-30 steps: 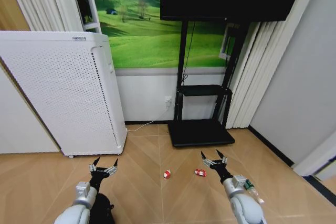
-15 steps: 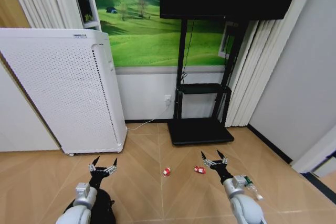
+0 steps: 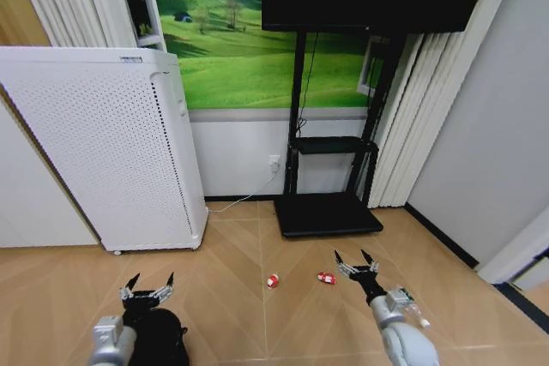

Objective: Pick up the trash bin and place the garbage on the floor into it.

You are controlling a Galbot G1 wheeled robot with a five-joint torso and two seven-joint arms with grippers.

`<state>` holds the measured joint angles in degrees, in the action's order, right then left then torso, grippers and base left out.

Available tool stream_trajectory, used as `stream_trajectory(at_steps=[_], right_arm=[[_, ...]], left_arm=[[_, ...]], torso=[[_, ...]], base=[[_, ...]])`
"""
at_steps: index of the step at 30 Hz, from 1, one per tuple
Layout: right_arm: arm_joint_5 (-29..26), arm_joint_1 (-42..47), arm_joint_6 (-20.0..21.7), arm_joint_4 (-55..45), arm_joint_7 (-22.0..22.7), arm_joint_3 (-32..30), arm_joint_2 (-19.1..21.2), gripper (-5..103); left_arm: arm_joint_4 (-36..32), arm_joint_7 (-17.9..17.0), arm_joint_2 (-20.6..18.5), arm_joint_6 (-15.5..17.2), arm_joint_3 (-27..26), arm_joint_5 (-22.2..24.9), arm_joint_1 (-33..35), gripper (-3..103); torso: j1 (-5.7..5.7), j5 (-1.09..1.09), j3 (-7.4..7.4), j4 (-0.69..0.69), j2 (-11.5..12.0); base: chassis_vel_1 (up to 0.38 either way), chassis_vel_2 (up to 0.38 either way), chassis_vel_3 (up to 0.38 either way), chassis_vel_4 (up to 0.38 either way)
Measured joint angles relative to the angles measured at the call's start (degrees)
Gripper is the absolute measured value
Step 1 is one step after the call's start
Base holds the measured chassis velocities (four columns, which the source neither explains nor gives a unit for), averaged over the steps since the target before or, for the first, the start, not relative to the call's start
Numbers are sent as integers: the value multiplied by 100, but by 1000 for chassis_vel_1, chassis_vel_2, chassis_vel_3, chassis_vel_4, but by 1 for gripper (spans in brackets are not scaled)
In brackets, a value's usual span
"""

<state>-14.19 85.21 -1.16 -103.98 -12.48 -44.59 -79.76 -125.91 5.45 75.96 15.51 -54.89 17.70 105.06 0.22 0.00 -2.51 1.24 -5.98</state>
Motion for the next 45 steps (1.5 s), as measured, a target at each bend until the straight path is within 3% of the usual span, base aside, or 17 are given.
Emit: stream_trajectory(at_steps=[6, 13, 14, 15, 17, 18, 21, 22, 24, 29, 36, 45], right_arm=[[-82, -48, 73, 43, 114, 108, 11, 100], [-125, -73, 94, 105, 155, 159, 40, 100], [-126, -73, 95, 115, 160, 169, 44, 100], [-126, -73, 95, 115, 160, 169, 44, 100], [-126, -77, 91, 130, 177, 178, 45, 100], [-126, -77, 91, 130, 177, 178, 45, 100], [-127, -64, 55, 118, 224, 180, 52, 100], [-127, -64, 55, 118, 224, 180, 52, 100], [-158, -69, 48, 116, 243, 156, 69, 100], [-226, -74, 11, 161, 262, 107, 82, 100], [-197, -75, -86, 285, 291, 119, 69, 100], [-130, -113, -99, 311, 394, 196, 32, 100]], left_arm=[[567, 15, -200, 137, -967, 638, 526, 100], [1080, -27, -234, 246, -1148, 862, 643, 100], [1119, -113, -212, 467, -1070, 952, 604, 100], [1119, -113, -212, 467, -1070, 952, 604, 100], [1135, -258, -153, 998, -890, 1075, 501, 100], [1135, -258, -153, 998, -890, 1075, 501, 100], [1089, -382, -73, 1643, -649, 1083, 339, 100], [1089, -382, -73, 1643, -649, 1083, 339, 100], [967, -590, -46, 2029, -532, 1183, 301, 100], [814, -898, -11, 2516, -386, 1245, 256, 100], [692, -1033, -15, 2709, -384, 1220, 289, 100], [814, -1059, -31, 2706, -354, 1125, 225, 100]], torso=[[4, -1, -10, -2, -11], [5, 0, -15, -2, -17], [5, 0, -16, -1, -18], [5, 0, -16, -1, -18], [6, 0, -18, 0, -20], [6, 0, -18, 0, -20], [7, -1, -21, 0, -23], [7, -1, -21, 0, -23], [7, 1, -22, 0, -24], [8, 1, -24, -1, -27], [8, 0, -26, -2, -29], [9, 0, -27, -1, -30]], base=[[0, 0, 0, 0], [0, 0, 0, 0], [0, 0, 0, 0], [0, 0, 0, 0], [0, 0, 0, 0], [0, 0, 0, 0], [0, 0, 0, 0], [0, 0, 0, 0], [0, 0, 0, 0], [0, 0, 0, 0], [0, 0, 0, 0], [0, 0, 0, 0]])
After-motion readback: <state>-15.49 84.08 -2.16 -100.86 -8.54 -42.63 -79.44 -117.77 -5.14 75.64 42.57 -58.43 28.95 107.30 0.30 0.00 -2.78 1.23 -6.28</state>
